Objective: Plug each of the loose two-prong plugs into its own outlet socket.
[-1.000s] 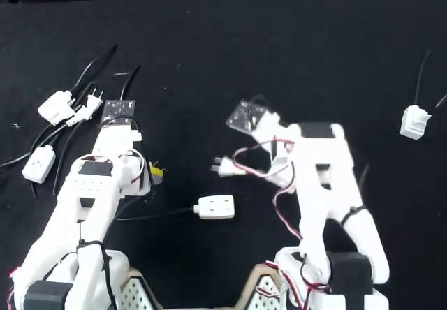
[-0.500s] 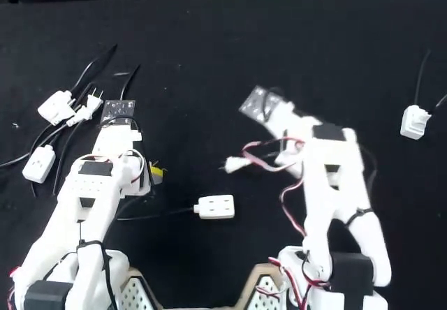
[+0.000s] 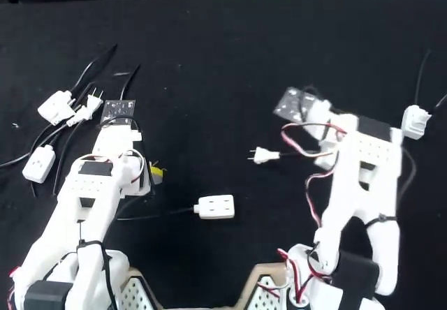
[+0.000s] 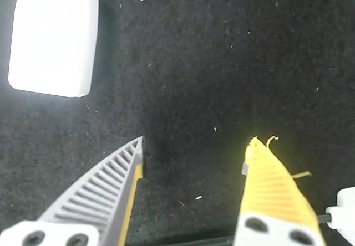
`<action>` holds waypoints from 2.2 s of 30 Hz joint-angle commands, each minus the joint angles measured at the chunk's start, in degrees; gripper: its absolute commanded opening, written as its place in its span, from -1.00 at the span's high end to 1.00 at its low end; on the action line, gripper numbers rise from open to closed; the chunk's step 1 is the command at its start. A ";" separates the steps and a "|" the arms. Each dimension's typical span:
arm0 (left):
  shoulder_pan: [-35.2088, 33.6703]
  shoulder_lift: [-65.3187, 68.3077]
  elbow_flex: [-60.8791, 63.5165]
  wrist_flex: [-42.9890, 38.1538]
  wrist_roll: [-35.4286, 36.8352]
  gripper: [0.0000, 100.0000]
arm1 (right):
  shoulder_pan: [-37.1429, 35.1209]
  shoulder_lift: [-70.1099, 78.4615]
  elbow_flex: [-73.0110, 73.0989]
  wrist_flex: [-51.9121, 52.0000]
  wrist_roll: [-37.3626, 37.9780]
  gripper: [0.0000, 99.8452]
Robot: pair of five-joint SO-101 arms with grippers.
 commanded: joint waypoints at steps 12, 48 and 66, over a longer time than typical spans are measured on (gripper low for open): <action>0.31 -1.32 -0.22 -0.62 0.35 0.43 | -10.99 -1.27 -4.79 0.09 -20.66 0.44; 0.31 -0.97 -0.22 -0.62 0.35 0.43 | -23.56 31.16 -17.63 13.45 0.09 0.44; 0.31 -1.23 -0.22 -0.44 0.35 0.43 | -23.56 31.16 -10.07 2.64 -6.59 0.73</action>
